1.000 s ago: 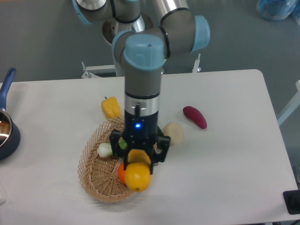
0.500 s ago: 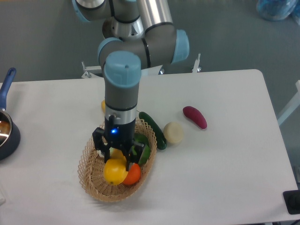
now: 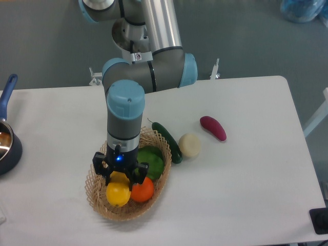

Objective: Place the mango in the basket

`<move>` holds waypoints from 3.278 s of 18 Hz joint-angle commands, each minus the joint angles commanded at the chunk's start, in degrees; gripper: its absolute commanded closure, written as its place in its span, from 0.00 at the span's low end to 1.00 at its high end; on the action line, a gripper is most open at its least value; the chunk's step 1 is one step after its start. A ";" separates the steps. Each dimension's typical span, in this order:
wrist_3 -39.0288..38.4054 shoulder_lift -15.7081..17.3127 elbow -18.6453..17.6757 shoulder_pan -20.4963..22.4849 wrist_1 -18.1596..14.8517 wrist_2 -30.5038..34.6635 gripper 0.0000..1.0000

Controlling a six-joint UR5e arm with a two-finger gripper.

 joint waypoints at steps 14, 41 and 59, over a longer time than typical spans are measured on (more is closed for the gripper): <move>0.44 -2.99 -0.09 -2.11 0.09 1.84 0.51; 14.47 2.90 14.50 1.75 0.18 18.27 0.00; 46.41 15.90 5.98 13.62 -7.03 14.95 0.00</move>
